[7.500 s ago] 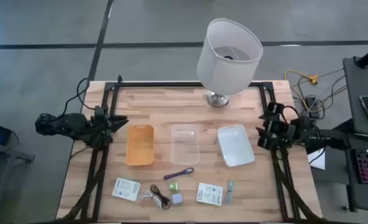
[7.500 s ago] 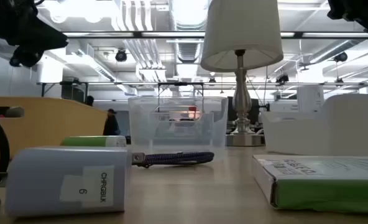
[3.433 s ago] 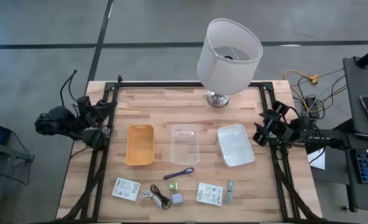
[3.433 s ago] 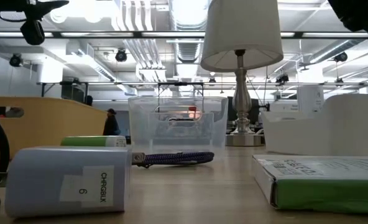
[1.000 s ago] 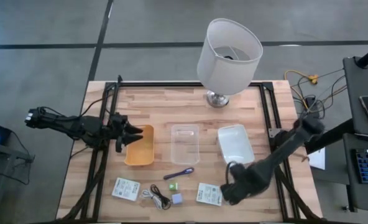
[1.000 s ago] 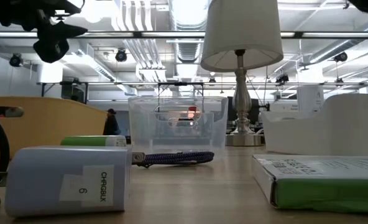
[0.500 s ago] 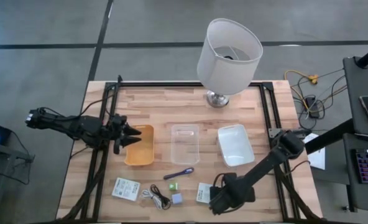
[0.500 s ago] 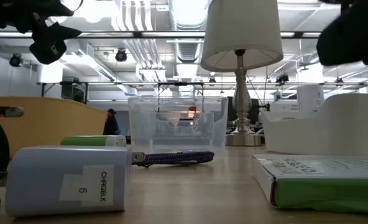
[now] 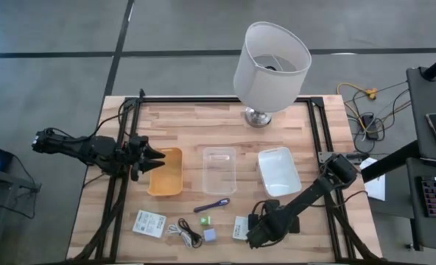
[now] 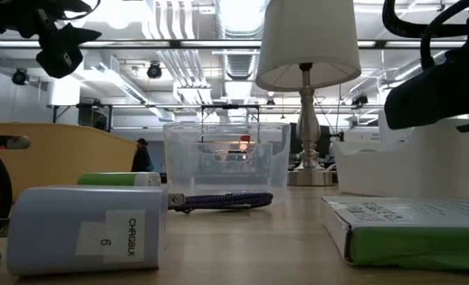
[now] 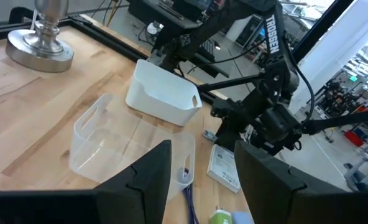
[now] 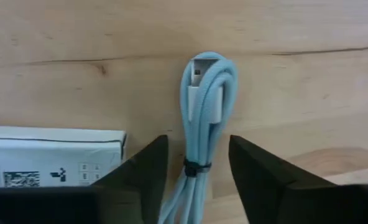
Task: Pick and place items into bin
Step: Put the gray charger cable into the yellow bin
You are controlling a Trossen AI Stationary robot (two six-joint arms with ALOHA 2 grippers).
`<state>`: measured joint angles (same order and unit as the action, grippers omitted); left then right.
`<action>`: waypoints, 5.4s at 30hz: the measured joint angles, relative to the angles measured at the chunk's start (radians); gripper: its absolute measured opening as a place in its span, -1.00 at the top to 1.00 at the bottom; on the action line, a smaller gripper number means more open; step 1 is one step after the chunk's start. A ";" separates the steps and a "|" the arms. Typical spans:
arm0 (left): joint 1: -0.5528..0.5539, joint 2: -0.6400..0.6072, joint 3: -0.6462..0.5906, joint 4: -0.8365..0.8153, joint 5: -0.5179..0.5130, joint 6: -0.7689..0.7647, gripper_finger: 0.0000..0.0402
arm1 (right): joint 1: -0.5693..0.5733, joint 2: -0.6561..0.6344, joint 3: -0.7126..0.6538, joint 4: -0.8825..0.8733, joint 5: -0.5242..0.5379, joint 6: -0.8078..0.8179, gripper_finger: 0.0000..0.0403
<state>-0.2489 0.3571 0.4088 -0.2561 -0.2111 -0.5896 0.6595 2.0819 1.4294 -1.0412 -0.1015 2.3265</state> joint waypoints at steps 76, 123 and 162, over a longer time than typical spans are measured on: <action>0.007 0.244 0.074 0.017 0.062 0.134 0.19 | -0.607 -0.167 0.216 0.616 -0.183 -1.773 0.79; 0.039 -0.162 -0.014 0.093 -0.163 -0.040 0.18 | -0.706 0.129 0.774 0.749 0.149 -1.933 0.79; 0.044 0.239 -0.076 0.700 -0.248 0.107 -0.24 | -0.673 0.128 0.773 0.844 0.101 -1.877 0.79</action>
<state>-0.2047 0.5957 0.3328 0.4442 -0.4587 -0.4826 -0.0132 2.2097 2.2024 -0.1976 -0.0006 0.4500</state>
